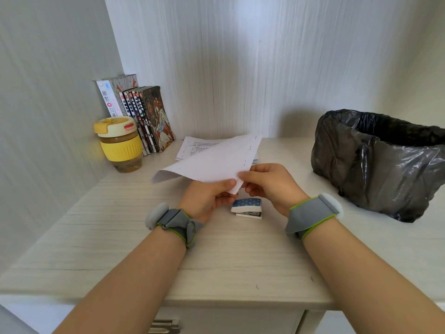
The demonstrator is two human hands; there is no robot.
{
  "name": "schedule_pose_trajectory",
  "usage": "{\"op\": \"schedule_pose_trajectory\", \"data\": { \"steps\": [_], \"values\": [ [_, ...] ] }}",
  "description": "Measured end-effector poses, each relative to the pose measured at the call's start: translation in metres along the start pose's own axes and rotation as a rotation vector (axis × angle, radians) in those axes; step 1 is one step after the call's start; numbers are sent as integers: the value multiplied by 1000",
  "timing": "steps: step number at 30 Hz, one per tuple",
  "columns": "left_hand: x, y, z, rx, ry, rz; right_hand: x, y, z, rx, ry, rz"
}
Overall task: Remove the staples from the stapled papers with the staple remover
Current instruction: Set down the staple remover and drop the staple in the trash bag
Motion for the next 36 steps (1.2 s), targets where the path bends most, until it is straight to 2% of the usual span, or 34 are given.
{"op": "schedule_pose_trajectory", "data": {
  "steps": [3, 8, 18, 25, 29, 36],
  "values": [
    [0, 2, -2, 58, -1, -16, 1, -3, 1, -170, -55, 73],
    [2, -1, -3, 82, 14, 16, 2, -5, 1, -36, -18, 100],
    [2, -6, 3, 64, 99, 79, 1, -6, 8, -1, 112, 42],
    [2, -7, 1, 87, 83, 112, 1, -9, 13, 6, 155, 68],
    [0, -5, 1, 38, 50, 80, 1, -6, 10, 39, 98, 38],
    [2, -3, -3, -55, -48, 10, 2, -4, -2, -42, -39, -11]
  ]
}}
Point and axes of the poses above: each hand's wrist, its own x-axis away from the middle knuckle, its own y-axis out of the back of the hand, z = x × y, the point moved 7 cm from there along -x, towards the middle knuckle, and after that the axes turned 14 degrees about y, right-handed, at the moved point
